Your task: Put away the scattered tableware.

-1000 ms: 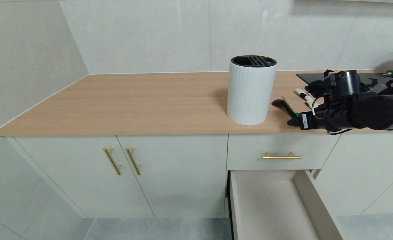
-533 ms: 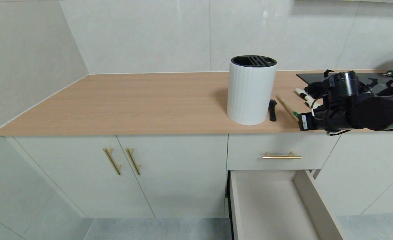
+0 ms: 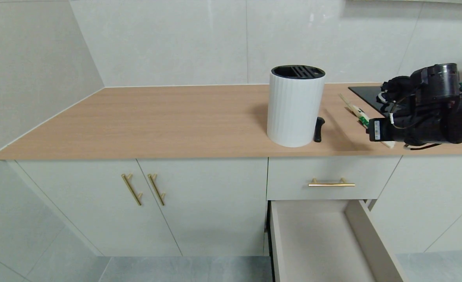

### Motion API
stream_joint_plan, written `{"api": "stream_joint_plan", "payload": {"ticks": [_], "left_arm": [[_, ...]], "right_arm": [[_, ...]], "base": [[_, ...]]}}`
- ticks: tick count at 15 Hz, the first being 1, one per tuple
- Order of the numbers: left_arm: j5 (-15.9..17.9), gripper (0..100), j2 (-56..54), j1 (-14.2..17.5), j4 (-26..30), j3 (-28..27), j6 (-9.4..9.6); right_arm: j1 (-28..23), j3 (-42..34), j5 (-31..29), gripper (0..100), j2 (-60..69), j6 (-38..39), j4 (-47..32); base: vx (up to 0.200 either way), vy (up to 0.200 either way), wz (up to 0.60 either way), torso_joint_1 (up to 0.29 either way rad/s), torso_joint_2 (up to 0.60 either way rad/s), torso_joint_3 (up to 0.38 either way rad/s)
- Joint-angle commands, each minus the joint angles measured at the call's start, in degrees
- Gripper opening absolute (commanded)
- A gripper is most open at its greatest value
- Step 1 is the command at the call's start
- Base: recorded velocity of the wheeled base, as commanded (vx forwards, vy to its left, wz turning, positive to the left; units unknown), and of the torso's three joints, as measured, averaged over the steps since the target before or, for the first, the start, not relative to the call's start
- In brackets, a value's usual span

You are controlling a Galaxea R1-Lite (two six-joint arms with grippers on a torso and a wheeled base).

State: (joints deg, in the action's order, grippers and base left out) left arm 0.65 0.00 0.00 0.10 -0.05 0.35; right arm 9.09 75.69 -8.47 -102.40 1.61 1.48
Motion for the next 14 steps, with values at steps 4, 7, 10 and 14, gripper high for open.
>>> {"api": "stream_joint_plan", "payload": {"ticks": [4, 7, 10, 14], "left_arm": [[0.0, 100, 0.1, 0.0, 0.0, 0.0, 0.0], [0.1, 100, 0.1, 0.0, 0.0, 0.0, 0.0], [0.1, 100, 0.1, 0.0, 0.0, 0.0, 0.0], [0.1, 100, 0.1, 0.0, 0.0, 0.0, 0.0]], "right_arm": [[0.2, -14.3, 3.5, 0, 17.8, 1.6, -0.1], [0.1, -23.8, 13.0, 0, 28.9, 0.9, -0.2], [0.1, -31.7, 14.2, 0, 34.3, -2.8, 0.1], [1.5, -36.1, 16.2, 0, 35.2, -9.8, 0.1]], "base": [[0.0, 0.0, 0.0, 0.0, 0.0, 0.0], [0.0, 0.0, 0.0, 0.0, 0.0, 0.0], [0.0, 0.0, 0.0, 0.0, 0.0, 0.0], [0.0, 0.0, 0.0, 0.0, 0.0, 0.0]]}}
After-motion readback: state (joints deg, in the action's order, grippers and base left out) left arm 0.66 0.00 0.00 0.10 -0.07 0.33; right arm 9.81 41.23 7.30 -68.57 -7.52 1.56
